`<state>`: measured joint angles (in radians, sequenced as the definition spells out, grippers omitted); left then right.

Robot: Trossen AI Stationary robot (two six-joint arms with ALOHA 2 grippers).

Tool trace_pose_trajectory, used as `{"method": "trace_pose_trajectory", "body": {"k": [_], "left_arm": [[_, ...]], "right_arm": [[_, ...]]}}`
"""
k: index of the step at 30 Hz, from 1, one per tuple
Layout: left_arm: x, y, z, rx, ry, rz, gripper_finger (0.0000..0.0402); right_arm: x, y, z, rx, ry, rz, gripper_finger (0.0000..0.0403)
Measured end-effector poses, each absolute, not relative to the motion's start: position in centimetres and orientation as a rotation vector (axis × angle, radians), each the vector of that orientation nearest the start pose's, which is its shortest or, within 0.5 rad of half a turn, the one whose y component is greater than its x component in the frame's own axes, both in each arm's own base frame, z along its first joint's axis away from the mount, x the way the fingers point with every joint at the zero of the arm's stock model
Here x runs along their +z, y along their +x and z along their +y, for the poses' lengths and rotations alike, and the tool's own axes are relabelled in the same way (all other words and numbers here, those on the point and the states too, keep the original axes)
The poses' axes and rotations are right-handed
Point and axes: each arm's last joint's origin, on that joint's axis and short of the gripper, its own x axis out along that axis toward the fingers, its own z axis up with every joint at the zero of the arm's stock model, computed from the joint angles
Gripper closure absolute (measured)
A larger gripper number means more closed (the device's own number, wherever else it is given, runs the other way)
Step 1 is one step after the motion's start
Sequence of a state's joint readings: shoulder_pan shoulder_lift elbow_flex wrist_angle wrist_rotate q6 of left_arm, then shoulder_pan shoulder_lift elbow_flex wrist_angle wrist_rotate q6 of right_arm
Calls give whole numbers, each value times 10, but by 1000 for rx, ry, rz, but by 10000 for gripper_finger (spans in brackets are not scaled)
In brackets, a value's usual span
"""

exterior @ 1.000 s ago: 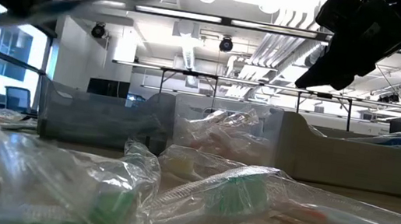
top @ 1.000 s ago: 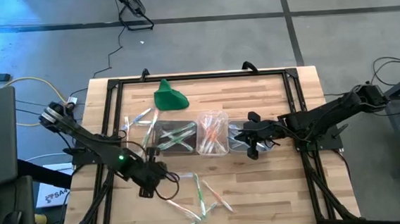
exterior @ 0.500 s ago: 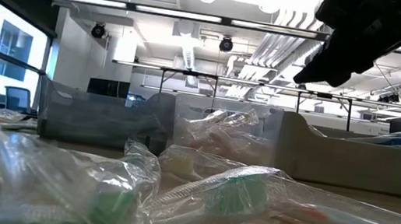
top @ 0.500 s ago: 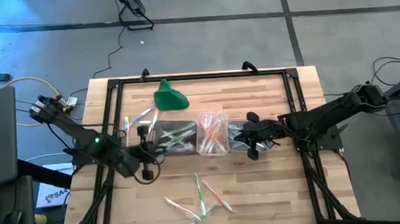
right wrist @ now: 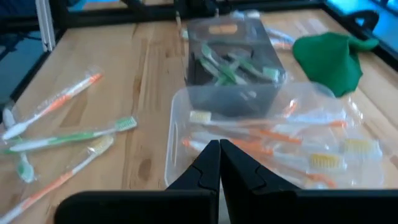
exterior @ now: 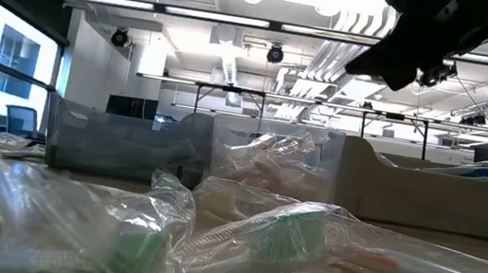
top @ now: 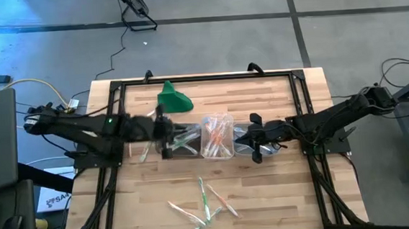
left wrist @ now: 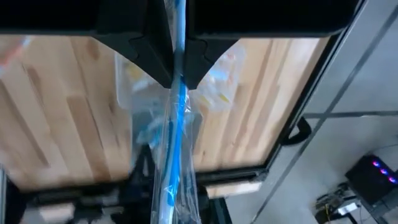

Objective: Pick & Place Toothbrushes
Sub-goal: Put the blue toothbrush into the gray bin

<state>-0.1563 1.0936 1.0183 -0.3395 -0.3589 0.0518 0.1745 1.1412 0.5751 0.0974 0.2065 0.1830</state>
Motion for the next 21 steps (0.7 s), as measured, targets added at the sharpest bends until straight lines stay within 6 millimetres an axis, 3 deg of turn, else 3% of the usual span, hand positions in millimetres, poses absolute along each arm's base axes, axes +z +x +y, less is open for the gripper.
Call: {"method": "trace_pose_trajectory", "body": {"k": [13, 21], "left_arm": [[339, 250, 56, 161, 27, 338, 390], [325, 276, 70, 65, -108, 291, 390]], "right_arm": [[227, 236, 35, -82, 123, 366, 400], [239, 239, 33, -171, 133, 231, 401]]}}
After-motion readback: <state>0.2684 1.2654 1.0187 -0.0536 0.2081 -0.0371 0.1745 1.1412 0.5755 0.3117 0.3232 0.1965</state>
